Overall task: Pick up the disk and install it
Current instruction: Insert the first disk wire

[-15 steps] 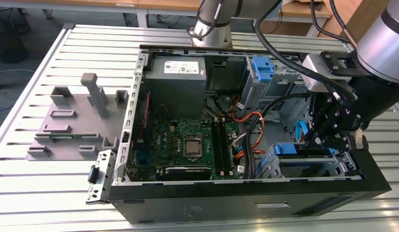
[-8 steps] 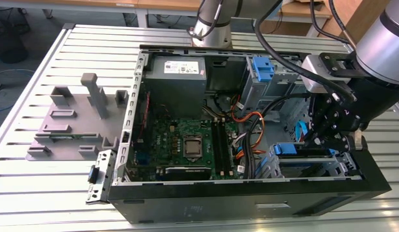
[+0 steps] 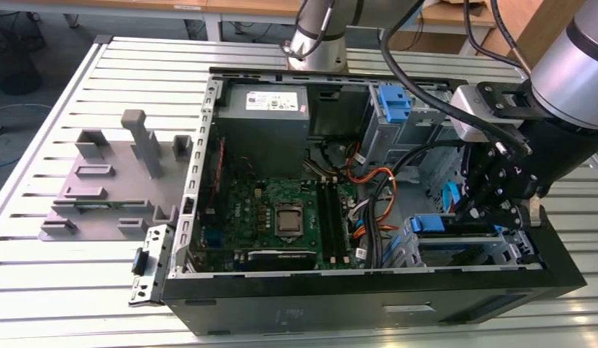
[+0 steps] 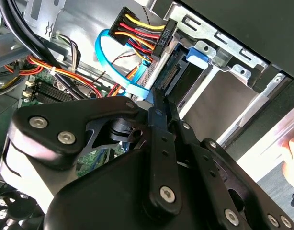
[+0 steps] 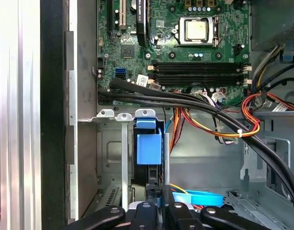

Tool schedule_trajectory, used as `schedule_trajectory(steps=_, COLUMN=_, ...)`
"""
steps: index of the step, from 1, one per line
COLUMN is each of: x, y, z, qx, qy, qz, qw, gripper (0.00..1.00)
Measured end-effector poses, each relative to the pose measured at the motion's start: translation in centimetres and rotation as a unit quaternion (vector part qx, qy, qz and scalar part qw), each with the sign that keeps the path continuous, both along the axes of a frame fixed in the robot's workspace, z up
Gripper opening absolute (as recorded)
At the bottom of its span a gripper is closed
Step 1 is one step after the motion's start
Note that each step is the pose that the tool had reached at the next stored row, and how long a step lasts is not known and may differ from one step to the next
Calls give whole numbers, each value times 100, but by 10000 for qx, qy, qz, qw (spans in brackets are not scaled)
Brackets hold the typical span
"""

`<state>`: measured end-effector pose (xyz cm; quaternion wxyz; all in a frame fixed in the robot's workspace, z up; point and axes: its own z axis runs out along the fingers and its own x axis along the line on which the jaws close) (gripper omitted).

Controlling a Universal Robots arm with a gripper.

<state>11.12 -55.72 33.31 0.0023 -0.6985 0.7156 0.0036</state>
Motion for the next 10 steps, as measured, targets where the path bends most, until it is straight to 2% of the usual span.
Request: schedule_trajectory(steps=10, x=0, y=0, z=-21, qx=1, qy=0, qz=0, qw=10000, gripper=16)
